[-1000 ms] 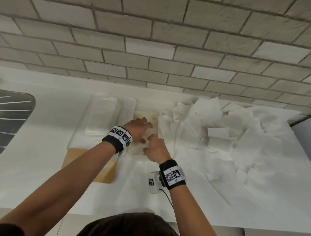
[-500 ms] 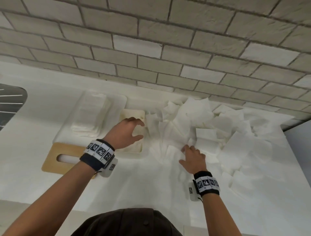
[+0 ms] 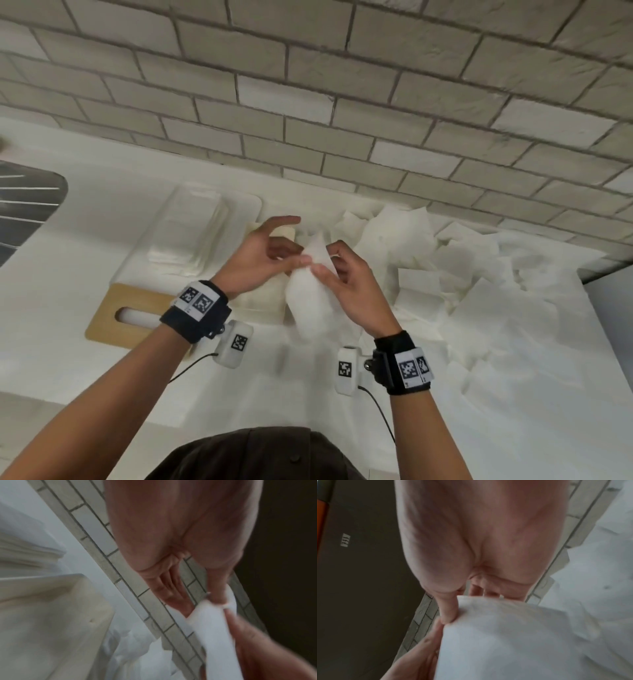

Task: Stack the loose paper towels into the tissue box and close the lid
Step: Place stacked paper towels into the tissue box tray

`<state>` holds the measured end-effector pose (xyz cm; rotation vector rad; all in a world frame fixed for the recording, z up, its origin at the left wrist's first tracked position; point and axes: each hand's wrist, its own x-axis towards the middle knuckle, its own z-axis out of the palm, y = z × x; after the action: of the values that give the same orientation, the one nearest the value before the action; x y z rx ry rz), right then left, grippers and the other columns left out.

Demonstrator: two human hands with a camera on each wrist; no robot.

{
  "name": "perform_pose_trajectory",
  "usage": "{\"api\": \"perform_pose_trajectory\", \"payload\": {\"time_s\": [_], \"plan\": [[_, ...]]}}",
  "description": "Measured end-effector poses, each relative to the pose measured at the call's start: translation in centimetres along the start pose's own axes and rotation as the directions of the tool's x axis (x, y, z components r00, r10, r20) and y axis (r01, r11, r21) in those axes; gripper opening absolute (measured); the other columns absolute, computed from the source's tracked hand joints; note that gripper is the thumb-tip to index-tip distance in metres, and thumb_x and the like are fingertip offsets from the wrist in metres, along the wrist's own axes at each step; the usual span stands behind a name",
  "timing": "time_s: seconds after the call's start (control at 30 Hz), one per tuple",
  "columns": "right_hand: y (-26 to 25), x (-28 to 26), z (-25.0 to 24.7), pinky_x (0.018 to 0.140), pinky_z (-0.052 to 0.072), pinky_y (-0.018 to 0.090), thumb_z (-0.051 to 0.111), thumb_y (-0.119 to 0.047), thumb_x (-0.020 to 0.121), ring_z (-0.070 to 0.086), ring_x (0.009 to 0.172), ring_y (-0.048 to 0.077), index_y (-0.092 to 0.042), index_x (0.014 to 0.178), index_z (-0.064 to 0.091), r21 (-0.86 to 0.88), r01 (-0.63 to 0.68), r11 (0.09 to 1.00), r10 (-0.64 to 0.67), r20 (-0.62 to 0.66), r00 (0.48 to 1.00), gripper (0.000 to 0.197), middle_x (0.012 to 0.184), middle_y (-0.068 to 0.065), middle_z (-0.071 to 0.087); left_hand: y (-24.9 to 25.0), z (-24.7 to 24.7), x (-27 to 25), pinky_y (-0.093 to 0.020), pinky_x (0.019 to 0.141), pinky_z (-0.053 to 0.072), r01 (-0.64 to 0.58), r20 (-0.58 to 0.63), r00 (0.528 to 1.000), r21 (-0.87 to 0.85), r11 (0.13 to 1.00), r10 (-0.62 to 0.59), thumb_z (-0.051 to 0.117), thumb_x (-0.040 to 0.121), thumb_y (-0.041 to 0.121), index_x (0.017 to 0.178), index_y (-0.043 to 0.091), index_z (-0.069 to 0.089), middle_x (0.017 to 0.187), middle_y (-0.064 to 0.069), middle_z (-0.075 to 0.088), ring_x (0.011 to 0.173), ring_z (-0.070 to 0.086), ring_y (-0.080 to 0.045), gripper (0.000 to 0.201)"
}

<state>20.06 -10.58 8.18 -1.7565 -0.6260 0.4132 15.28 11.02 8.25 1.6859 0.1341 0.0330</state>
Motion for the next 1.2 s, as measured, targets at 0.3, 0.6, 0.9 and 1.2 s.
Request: {"api": "perform_pose_trajectory", "payload": {"time_s": [0.3,0.6,0.9,1.2], "plan": [[1.0,2.4,7.5,0.096,0.061,0.036,0.077,-0.022,0.101,0.074,0.113,0.024,-0.028,0.136,0.050,0.339,-0.146,0.930,0.209,-0.158,0.965,0.045,0.124,0.010,0.074,1.0,-6.8,2.5,-0.033,0.102,0.057,0.131,0.020,0.991,0.074,0.989,-0.133,0.091,0.080,0.038,0.140,0.041,0.065,0.123,-0.003,0.073,0.114,0.072,-0.017,0.066],[2.3,2.8,9.8,0.081,0.063,0.029,0.078,-0.021,0.099,0.076,0.095,0.011,-0.039,0.139,0.048,0.223,-0.209,0.952,0.267,-0.273,0.924,0.053,0.112,0.004,0.074,0.1,-11.7,5.9,-0.021,0.071,0.041,0.034,0.149,0.987,0.216,0.976,-0.067,0.090,0.086,0.019,0.127,0.030,0.072,0.069,0.007,0.055,0.070,0.046,-0.014,0.046],[4.8,4.5,14.7,0.089,0.064,0.036,0.062,-0.005,0.103,0.074,0.097,0.020,-0.013,0.115,0.067,-0.197,-0.455,0.868,0.396,-0.276,0.876,0.015,0.114,0.006,0.064,-4.0,-12.1,10.8,-0.037,0.096,0.052,-0.110,0.099,0.993,0.654,0.748,0.059,0.082,0.091,0.015,0.116,0.035,0.073,0.117,-0.001,0.066,0.103,0.064,-0.019,0.034],[4.6,4.9,15.5,0.097,0.055,0.038,0.054,-0.013,0.108,0.064,0.113,0.036,-0.006,0.136,0.053,-0.536,-0.485,0.691,0.528,-0.085,0.845,0.029,0.133,0.019,0.050,-7.0,-8.1,7.0,-0.041,0.105,0.047,-0.253,0.391,0.895,0.843,0.475,-0.217,0.076,0.096,0.031,0.129,0.029,0.063,0.134,0.002,0.054,0.126,0.050,-0.022,0.036]]}}
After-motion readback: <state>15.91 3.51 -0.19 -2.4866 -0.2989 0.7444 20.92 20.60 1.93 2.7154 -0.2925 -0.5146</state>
